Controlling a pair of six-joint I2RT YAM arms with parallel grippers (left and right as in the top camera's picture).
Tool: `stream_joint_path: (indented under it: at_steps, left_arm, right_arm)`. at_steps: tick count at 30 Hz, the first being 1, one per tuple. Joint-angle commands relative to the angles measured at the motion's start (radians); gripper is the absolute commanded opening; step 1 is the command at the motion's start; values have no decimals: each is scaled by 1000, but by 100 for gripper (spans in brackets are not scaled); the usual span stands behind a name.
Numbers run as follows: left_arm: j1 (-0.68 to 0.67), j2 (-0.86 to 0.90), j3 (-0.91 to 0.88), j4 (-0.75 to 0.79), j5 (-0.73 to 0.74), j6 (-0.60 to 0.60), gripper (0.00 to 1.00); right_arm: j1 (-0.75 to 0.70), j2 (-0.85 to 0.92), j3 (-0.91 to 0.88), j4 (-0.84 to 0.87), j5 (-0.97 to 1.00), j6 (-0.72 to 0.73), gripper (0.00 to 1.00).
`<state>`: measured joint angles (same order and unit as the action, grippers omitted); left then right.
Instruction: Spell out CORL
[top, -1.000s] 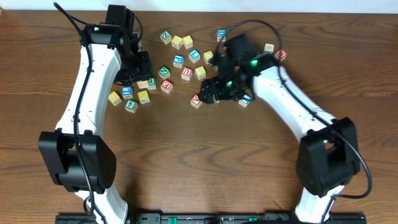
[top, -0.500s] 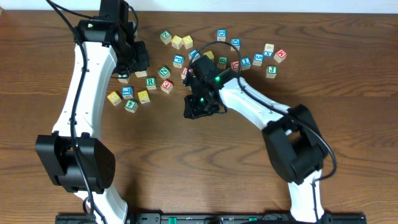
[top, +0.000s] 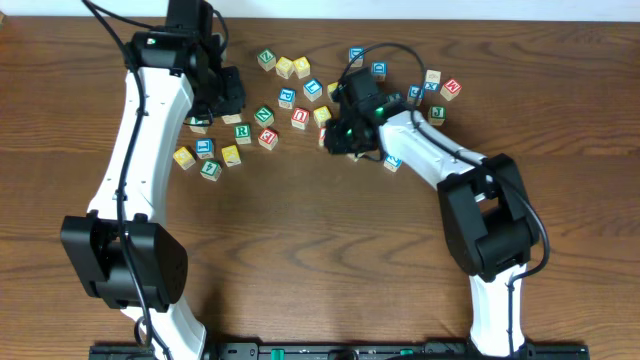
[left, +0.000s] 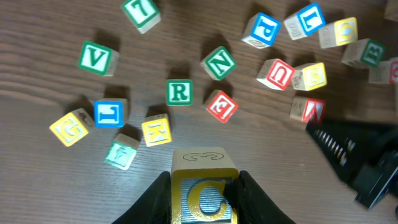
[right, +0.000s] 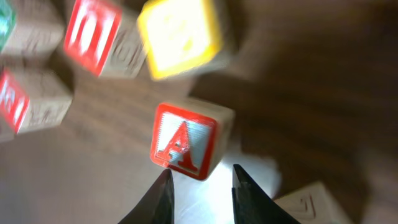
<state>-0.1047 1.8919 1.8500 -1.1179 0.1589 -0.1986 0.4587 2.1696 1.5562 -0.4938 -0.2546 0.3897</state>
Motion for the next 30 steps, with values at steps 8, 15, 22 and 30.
stream_joint_path:
  at_steps: [8,15,22,30]
  left_arm:
    - [-26,-16,19,8,6,2,24]
    - [-26,-16,19,14,6,2,24]
    - [-26,-16,19,18,6,1,24]
    - [-34,-16,19,17,17,1,24]
  right_arm:
    - [-64,-35,56,-118,-203,-148,36]
    - [-50,-37,51,-292,-195,-230,36]
    - [-63,-37,51,-377,63,-206,36]
    - [-129,-37,51,-414,230,-192,38]
